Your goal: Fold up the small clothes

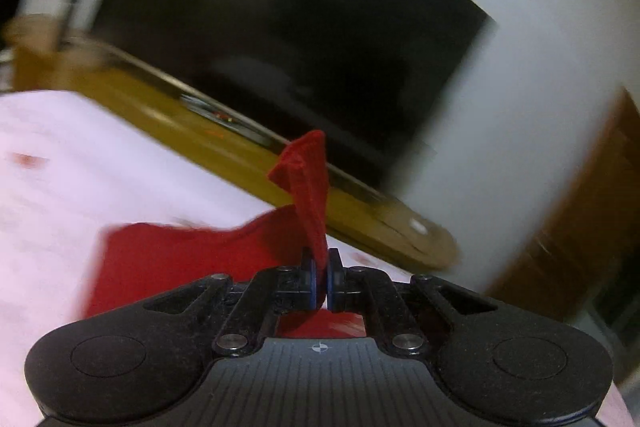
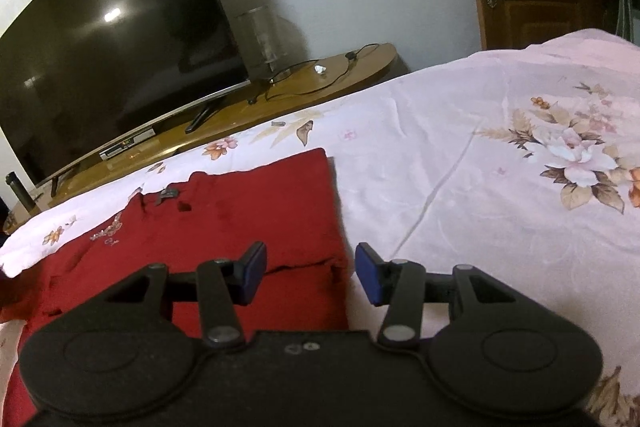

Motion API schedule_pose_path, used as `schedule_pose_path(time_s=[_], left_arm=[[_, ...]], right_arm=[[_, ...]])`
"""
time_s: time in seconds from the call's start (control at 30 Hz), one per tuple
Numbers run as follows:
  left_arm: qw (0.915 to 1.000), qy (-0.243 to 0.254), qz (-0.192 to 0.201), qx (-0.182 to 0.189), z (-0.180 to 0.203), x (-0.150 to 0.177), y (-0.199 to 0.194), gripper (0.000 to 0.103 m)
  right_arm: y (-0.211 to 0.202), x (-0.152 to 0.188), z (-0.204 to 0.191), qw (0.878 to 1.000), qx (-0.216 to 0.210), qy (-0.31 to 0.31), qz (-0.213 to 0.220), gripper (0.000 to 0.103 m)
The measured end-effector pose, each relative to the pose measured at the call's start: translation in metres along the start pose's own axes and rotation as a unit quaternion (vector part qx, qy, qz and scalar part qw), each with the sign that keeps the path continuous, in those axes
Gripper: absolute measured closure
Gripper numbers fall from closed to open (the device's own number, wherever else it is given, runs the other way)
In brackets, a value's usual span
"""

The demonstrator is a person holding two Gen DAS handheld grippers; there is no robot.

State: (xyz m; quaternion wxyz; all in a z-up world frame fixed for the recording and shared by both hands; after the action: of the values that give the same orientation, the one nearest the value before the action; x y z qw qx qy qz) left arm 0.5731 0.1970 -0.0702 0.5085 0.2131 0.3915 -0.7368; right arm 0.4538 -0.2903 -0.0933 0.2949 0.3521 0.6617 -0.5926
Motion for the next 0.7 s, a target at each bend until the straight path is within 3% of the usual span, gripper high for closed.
schedule_pose_path(time_s=[0.2,0.3,0.4,0.47,0.5,0.53,0.6,0.7], left_arm=[[0.9935,0.044,-0.094,0.048,0.105,0.095,0.09,0.099],[0.9871,0.063,-0.14,0.045,0.129,0.14,0.128,0.099],[0.9745,0.102,-0.199,0.02,0.145,0.191,0.154,0.098],[0.9734,0.141,-0.18,0.01,0.164,0.205,0.139,0.091],[0.9735,0.146,-0.175,0.017,0.17,0.203,0.134,0.076],[0.9756,0.143,-0.165,0.026,0.173,0.195,0.122,0.067],[0.9796,0.145,-0.139,0.012,0.16,0.179,0.095,0.066],[0.9845,0.137,-0.107,-0.025,0.113,0.151,0.044,0.066]], right_arm=[[0.0,-0.004,0.03,1.0,-0.011,0.011,0.002,0.055],[-0.003,-0.007,0.052,1.0,-0.008,0.025,0.002,0.055],[-0.001,-0.006,0.07,0.999,-0.006,0.04,-0.003,0.053],[0.003,-0.006,0.075,0.998,-0.013,0.054,-0.009,0.051],[0.005,-0.007,0.074,0.998,-0.02,0.058,-0.008,0.049],[0.007,-0.009,0.071,0.998,-0.029,0.06,-0.006,0.048],[0.015,-0.014,0.056,0.997,-0.054,0.063,-0.003,0.046],[0.035,-0.021,0.022,0.989,-0.12,0.081,-0.01,0.046]])
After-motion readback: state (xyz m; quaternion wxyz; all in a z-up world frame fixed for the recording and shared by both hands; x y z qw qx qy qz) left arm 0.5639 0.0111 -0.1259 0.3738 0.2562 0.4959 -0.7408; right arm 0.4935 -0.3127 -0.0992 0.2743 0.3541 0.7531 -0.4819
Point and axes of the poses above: each gripper's, at about its wrist camera, not at the fingertips, and y roughly the way its jaws point, z to its right, x to its underside, the point moved 7 cm from there along y, roughly the way its jaws point, and after that the axes turned 8 degrees about -y, right-handed, at the moved point
